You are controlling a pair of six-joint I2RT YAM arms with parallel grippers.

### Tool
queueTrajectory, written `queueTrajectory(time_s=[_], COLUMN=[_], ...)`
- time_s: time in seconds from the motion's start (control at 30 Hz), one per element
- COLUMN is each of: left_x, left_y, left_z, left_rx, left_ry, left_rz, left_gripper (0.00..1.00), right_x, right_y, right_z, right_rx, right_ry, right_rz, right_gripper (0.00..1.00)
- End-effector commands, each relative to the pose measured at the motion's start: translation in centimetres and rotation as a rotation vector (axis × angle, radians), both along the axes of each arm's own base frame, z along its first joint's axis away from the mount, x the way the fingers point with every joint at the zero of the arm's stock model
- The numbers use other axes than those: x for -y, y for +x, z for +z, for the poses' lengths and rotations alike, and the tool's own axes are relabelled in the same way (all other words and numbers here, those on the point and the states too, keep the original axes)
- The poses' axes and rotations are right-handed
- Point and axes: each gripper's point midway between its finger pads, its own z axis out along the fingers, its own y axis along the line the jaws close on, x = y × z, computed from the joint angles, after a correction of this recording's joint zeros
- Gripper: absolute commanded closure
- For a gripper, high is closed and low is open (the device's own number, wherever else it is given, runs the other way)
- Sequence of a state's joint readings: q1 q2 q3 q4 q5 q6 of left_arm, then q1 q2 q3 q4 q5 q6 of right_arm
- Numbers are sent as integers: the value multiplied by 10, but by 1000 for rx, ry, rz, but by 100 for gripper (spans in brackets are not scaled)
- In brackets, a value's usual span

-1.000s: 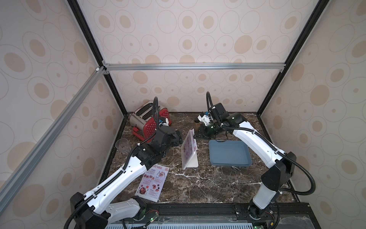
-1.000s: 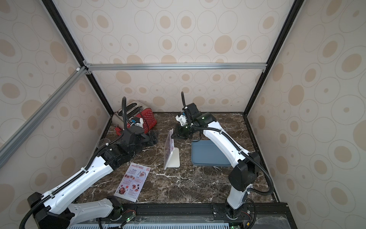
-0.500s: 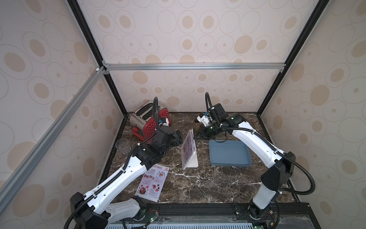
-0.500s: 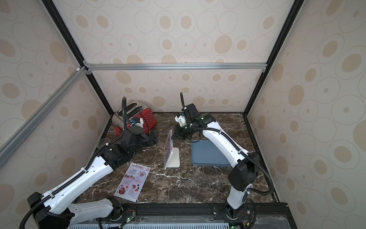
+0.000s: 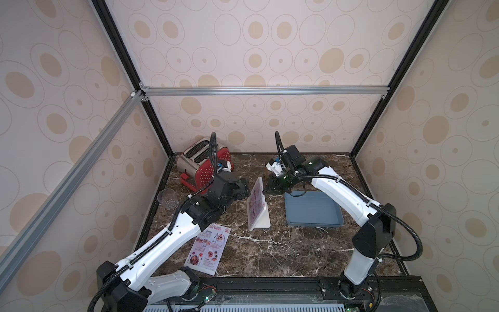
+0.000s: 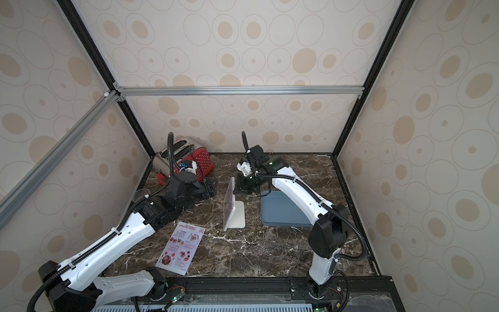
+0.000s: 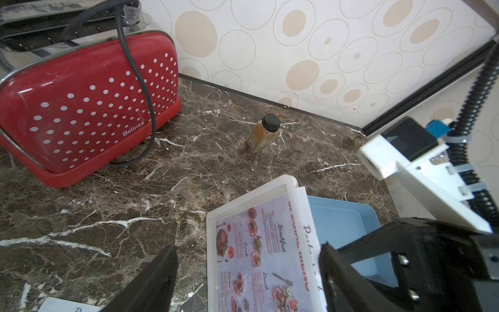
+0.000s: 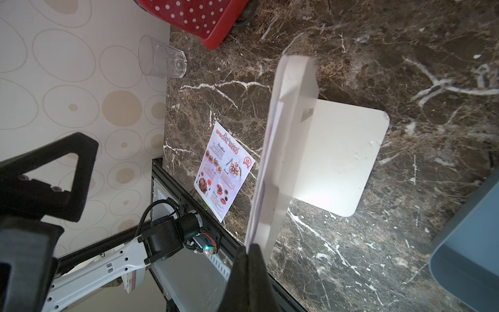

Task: Replace the menus in the menu holders
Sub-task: Insert the menu into the menu holder, then adjust the menu holder at the center of the board.

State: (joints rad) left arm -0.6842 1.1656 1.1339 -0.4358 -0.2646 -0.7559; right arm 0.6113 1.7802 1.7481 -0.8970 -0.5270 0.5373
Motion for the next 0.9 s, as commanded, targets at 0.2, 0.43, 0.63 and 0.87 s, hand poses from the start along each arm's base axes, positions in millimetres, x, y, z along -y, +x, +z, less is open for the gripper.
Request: queueTrajectory(time_s=[0.2,0.43,0.63,0.87], left_x=[-1,-3,-7,-19], left_y=[2,2,2,-1], left_z=[1,-2,-13,-22], left_rx=[-11,-16,-49,-63], left_ry=[-13,-16,-1,10], left_rz=[15,25,59,115], left_gripper=[19,19,19,19], right_x=[-8,12,14,12], right_y=[-5,-2,-16,-45], right_z=[-9,28,17,0], right_rx=[-10,111,114,138], right_ry=[-7,-28,-43,-106], right_rz=[25,3,28,69], right_gripper=[94,71,60,43])
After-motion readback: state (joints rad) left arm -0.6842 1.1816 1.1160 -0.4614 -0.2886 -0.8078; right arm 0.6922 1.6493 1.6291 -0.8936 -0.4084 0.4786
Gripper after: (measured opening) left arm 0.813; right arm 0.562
